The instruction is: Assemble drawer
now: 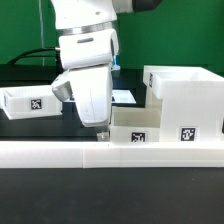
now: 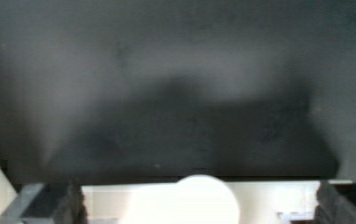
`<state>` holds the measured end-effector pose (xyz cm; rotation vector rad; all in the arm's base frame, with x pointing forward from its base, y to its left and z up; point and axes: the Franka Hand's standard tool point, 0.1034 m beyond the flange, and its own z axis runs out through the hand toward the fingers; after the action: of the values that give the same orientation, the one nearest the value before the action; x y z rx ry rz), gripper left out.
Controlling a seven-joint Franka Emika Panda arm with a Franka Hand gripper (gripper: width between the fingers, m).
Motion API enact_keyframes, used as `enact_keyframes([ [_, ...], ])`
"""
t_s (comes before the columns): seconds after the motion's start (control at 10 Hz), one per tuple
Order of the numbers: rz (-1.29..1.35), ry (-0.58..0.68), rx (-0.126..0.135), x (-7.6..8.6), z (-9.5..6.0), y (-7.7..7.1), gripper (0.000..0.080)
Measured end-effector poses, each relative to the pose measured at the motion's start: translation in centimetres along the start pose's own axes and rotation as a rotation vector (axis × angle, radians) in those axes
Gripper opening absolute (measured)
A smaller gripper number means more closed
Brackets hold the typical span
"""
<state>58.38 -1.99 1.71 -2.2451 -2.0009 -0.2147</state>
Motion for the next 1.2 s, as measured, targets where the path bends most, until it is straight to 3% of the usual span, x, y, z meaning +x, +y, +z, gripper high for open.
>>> enact_keyframes([
  [0.1, -0.002, -0.009, 0.012, 0.0, -0.1, 0.0, 0.0648],
  [0.4, -0.001, -0.010, 0.013, -0.1, -0.1, 0.0, 0.0648],
  [0.6, -0.110, -0.008, -0.003, 0.1, 0.0, 0.3, 0.0648],
  [1.0, -0.187, -0.003, 0.003, 2.3, 0.7, 0.2, 0.0648],
  [1.2, -0.169, -0.004, 0.004, 2.2, 0.7, 0.1, 0.0648],
])
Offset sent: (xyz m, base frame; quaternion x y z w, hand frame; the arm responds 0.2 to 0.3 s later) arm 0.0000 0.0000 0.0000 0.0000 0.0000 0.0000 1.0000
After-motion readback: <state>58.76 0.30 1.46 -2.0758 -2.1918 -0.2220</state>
